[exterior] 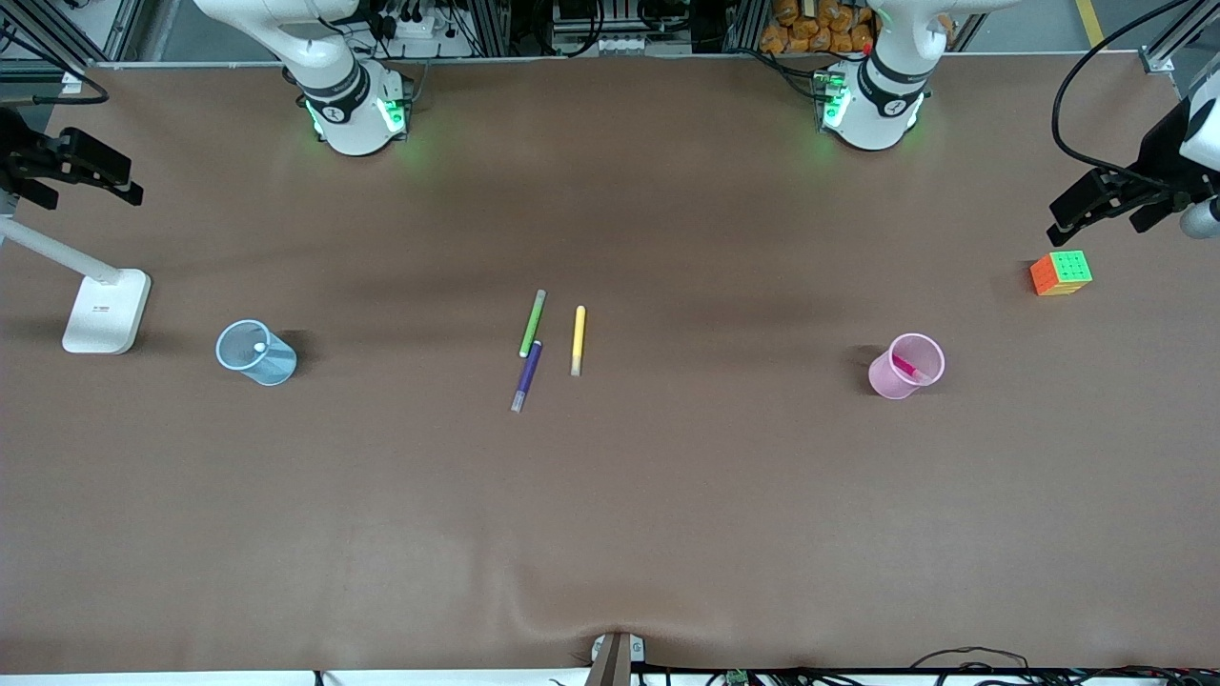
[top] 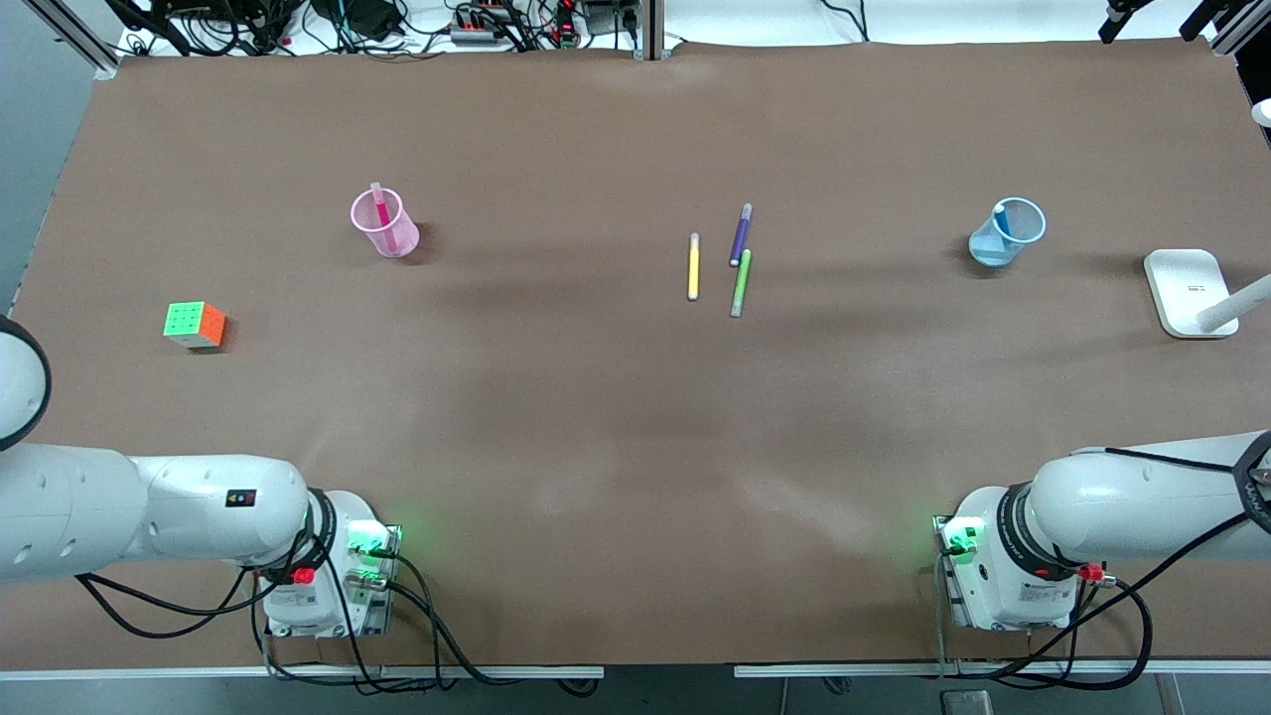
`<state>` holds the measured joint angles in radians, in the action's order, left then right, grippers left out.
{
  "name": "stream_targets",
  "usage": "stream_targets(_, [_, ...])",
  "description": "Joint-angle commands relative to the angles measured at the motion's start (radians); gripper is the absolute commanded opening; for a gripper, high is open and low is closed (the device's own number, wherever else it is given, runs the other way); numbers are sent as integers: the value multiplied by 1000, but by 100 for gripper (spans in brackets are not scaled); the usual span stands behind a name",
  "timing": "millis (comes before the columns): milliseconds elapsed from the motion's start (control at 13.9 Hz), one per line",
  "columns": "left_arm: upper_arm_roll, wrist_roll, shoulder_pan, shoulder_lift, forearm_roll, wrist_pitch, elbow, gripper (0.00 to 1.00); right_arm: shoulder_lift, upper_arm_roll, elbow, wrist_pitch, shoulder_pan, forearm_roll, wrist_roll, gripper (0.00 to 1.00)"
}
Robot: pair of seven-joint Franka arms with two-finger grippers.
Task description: Place pink and blue markers in matching cups
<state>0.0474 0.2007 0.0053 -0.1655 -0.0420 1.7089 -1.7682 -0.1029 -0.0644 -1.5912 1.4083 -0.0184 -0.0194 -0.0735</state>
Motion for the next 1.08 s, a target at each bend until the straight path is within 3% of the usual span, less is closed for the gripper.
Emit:
stream_targets(0, [-12, -11, -11, -8, 19, -22, 15, 100, 5, 11, 17, 1, 5, 18, -18, 100])
stream_targets(1004, [25, 14, -10, 9, 31, -52, 56, 100, 11, 5, 14, 21, 3, 38, -78, 100])
